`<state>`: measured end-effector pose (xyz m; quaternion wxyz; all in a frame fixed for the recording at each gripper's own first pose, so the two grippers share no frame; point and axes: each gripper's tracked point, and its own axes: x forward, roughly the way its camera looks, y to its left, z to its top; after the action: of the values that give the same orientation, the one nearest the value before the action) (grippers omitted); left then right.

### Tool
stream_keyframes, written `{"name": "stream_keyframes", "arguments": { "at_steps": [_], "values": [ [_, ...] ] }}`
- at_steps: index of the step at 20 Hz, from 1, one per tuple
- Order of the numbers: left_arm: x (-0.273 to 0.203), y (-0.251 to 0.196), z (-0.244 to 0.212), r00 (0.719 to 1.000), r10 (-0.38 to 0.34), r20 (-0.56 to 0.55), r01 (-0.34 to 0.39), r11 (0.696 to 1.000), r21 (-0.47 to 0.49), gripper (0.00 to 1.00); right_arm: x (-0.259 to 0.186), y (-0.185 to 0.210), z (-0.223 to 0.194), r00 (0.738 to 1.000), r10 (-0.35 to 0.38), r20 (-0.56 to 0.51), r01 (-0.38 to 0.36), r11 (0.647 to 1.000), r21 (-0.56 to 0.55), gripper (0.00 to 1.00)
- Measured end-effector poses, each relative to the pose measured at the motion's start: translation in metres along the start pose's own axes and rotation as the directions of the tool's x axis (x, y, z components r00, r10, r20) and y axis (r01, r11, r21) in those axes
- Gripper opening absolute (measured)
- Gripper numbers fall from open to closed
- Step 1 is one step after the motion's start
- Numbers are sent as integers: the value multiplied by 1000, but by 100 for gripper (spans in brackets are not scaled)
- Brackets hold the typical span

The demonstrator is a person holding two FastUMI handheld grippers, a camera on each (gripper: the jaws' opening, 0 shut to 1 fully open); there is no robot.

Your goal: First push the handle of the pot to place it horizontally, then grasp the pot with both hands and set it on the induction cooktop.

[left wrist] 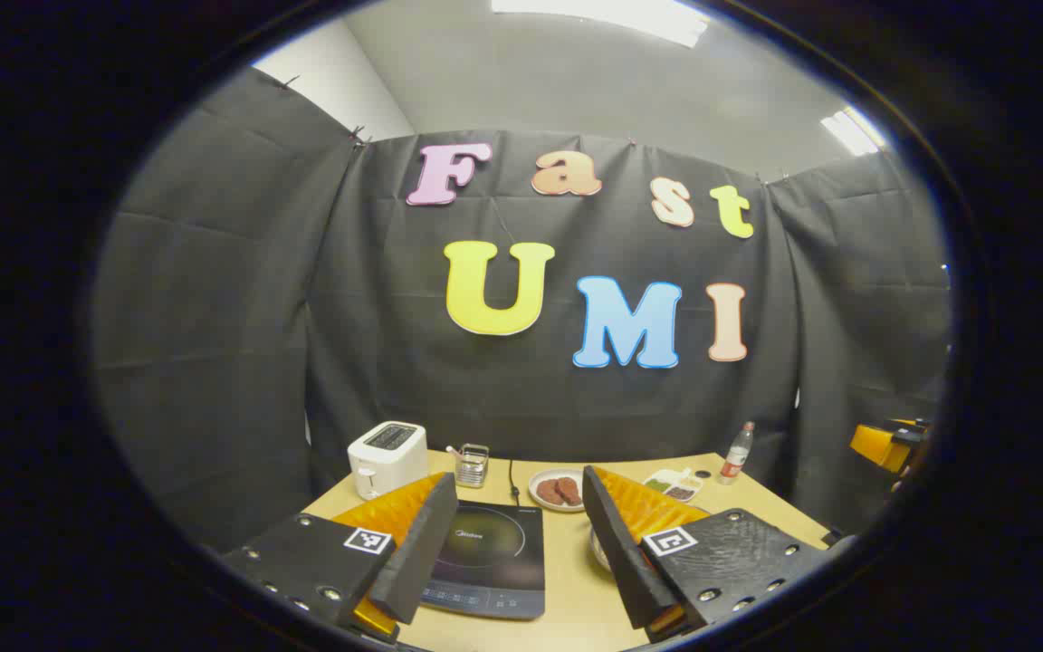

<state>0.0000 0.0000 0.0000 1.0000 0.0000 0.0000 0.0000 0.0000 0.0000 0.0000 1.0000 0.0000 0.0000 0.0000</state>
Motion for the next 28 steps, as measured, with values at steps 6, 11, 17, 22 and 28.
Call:
{"name": "stream_keyframes", "arguments": {
  "at_steps": [6, 11, 17, 22, 28],
  "values": [
    [2, -6, -2, 1000, -17, -5, 17, 1000, 16, 82, 0, 7, -6, 999, 23, -35, -23, 1000, -2, 98],
    [2, -6, -5, 1000, -26, -15, 26, 999, 40, 82, 2, 13, -9, 998, 34, -57, -34, 999, -6, 98],
    [2, -4, -14, 999, -32, -24, 33, 999, 35, 85, 3, 18, -10, 997, 35, -67, -37, 999, -21, 97],
    [5, -1, -20, 999, -33, -41, 34, 999, 19, 85, 6, 22, -8, 996, 50, -77, -52, 998, -32, 96],
    [6, 12, -25, 999, -16, -43, 16, 1000, 18, 88, 14, 36, -14, 988, 81, -129, -88, 995, -49, 97]
  ]
}}
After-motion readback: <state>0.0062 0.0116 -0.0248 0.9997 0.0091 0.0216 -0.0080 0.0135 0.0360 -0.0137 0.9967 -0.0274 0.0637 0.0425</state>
